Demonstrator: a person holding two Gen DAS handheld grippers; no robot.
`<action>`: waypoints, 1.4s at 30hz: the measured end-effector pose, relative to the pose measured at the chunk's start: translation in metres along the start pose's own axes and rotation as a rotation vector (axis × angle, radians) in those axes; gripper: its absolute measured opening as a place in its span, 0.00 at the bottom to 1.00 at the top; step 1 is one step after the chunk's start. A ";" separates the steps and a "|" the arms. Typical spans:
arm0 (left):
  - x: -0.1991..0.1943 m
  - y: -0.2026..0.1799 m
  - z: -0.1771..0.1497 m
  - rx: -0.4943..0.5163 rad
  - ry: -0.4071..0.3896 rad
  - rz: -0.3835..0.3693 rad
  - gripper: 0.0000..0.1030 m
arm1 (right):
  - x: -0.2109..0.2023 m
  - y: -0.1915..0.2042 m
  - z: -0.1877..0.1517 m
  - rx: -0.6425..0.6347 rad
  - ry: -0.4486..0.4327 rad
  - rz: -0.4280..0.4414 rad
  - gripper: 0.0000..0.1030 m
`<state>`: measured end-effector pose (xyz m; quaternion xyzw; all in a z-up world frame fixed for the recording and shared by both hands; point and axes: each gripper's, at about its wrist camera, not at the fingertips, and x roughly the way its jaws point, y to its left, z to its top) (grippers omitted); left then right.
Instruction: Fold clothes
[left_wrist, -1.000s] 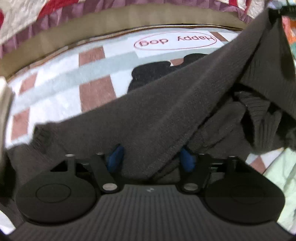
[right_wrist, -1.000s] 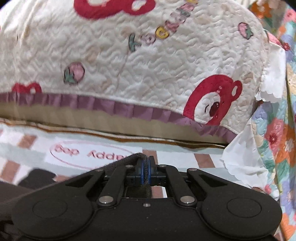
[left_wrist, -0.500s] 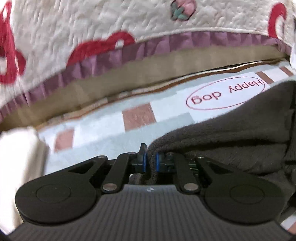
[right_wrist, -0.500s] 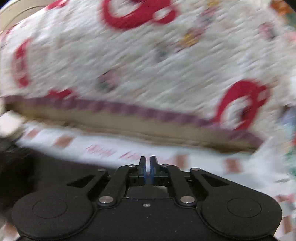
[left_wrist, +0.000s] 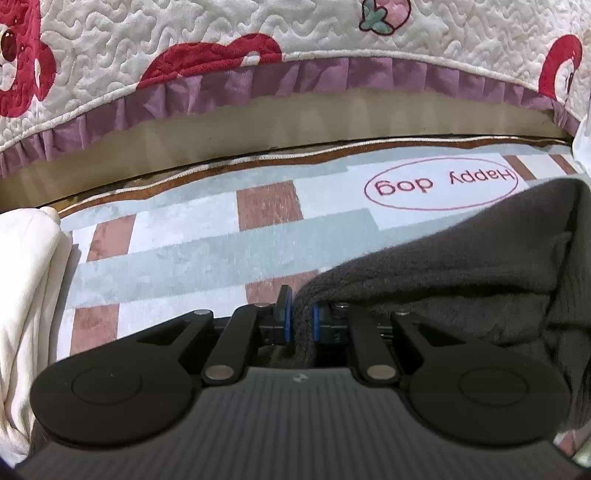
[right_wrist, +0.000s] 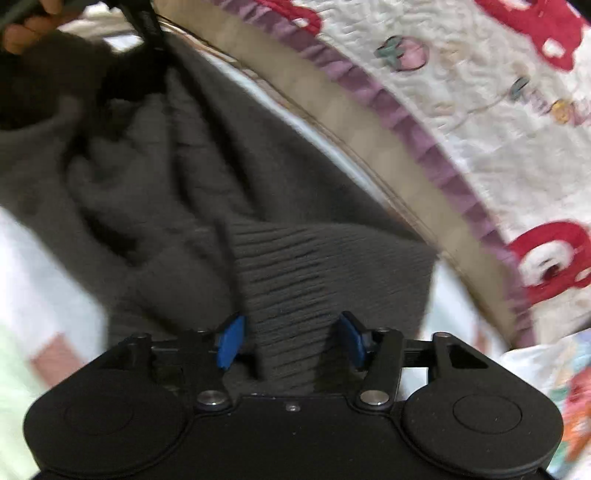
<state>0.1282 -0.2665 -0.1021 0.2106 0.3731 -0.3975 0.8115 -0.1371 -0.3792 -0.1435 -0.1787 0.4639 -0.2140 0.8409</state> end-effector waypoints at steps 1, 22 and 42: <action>0.000 0.000 0.000 0.003 0.000 0.001 0.10 | 0.000 -0.007 0.003 0.028 -0.010 -0.007 0.18; -0.010 0.001 -0.009 -0.016 0.041 -0.033 0.15 | -0.002 -0.264 -0.077 0.923 0.038 -0.208 0.27; -0.003 0.001 -0.019 -0.002 0.038 -0.012 0.08 | 0.038 -0.184 -0.157 1.199 0.100 0.190 0.22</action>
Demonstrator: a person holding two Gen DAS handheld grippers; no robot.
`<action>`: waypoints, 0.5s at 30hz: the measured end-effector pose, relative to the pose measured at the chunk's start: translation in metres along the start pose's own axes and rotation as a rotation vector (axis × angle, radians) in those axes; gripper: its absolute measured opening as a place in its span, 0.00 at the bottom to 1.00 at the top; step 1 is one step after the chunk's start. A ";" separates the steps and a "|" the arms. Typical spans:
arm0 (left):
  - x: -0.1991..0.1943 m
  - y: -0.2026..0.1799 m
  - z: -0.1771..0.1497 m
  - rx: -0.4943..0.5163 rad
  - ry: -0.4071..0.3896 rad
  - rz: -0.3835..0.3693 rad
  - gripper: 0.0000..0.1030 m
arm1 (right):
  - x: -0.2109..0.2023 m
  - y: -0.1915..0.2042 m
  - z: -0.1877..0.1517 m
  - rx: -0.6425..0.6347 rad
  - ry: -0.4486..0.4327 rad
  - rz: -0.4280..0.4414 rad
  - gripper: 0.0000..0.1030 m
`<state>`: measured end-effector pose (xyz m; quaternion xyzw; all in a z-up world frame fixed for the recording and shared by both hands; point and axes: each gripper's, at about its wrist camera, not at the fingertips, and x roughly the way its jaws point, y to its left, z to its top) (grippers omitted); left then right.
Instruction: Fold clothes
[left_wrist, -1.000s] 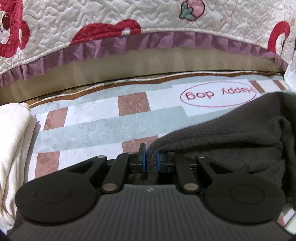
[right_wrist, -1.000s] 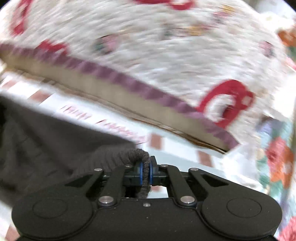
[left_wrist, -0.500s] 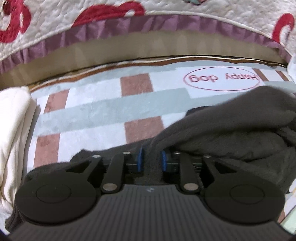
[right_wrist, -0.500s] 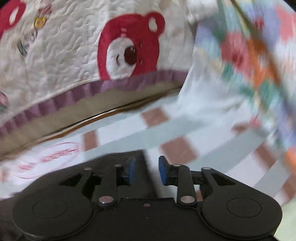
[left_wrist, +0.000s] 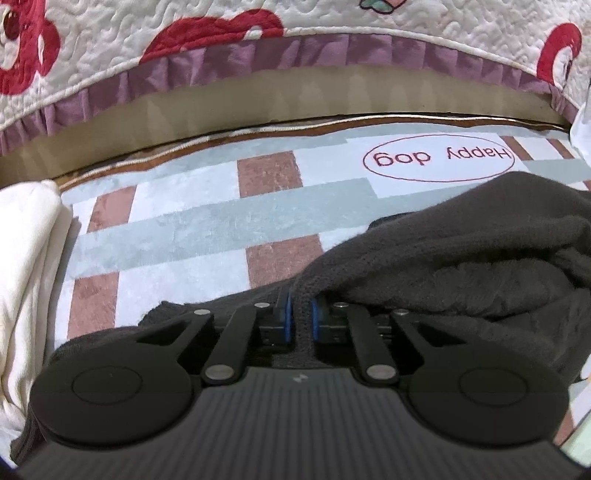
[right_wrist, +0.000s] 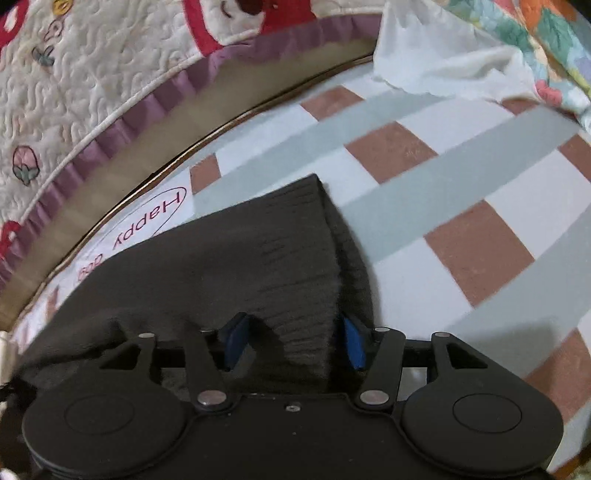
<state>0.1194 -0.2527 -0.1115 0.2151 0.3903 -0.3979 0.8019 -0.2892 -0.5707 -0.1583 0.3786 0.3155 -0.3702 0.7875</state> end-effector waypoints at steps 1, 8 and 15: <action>-0.001 -0.001 0.000 0.000 -0.007 0.005 0.08 | -0.002 0.009 0.000 -0.068 -0.019 0.015 0.07; -0.045 0.006 0.003 -0.055 -0.091 -0.051 0.08 | -0.079 0.045 0.018 -0.215 -0.358 0.099 0.06; -0.059 0.016 0.017 -0.125 -0.148 -0.063 0.12 | -0.143 0.044 0.072 -0.253 -0.548 0.109 0.05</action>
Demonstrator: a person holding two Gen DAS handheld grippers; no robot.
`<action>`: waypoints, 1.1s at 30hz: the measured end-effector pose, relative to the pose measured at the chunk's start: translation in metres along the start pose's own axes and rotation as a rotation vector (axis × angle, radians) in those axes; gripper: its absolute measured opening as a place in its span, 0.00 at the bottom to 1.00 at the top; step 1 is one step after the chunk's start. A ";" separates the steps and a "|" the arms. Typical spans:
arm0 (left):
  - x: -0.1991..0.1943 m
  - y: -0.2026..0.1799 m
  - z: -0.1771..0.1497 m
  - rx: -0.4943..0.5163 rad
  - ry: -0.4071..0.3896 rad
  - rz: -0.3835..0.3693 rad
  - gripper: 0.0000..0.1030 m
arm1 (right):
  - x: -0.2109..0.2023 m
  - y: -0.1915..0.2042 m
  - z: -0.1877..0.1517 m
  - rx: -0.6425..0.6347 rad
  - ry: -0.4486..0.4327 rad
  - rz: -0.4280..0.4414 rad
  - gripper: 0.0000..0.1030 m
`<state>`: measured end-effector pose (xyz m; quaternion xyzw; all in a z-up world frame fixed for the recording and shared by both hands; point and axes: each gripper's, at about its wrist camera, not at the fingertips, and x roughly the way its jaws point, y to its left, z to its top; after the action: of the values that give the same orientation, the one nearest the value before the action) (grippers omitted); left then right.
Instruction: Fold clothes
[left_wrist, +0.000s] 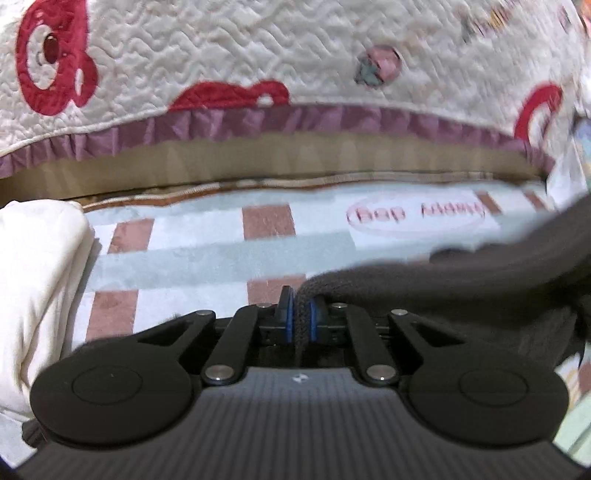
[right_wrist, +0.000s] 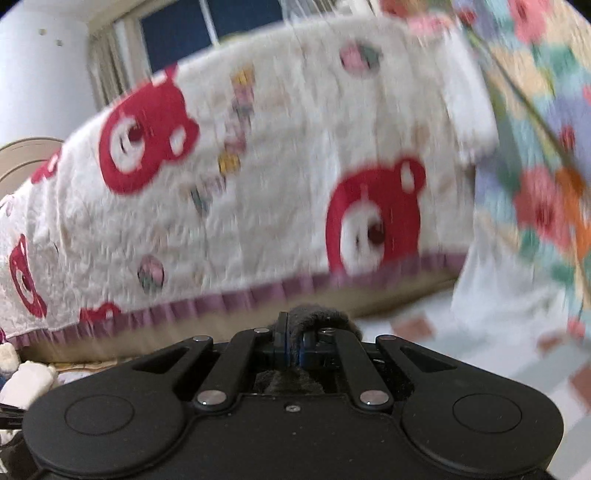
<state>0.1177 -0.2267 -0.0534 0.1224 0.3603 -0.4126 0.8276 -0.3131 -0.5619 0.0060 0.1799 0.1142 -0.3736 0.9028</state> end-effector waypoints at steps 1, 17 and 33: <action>0.004 0.002 0.003 -0.025 0.012 -0.014 0.16 | 0.008 -0.009 0.013 -0.008 -0.006 -0.048 0.05; -0.024 0.138 -0.057 -0.429 0.205 0.194 0.64 | 0.113 0.122 -0.095 -0.282 0.364 -0.082 0.40; -0.040 0.189 -0.096 -0.780 0.193 0.051 0.64 | 0.081 0.360 -0.178 -0.520 0.643 0.684 0.46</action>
<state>0.2003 -0.0358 -0.1114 -0.1537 0.5626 -0.2107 0.7845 -0.0118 -0.3041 -0.0973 0.0828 0.4087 0.0565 0.9072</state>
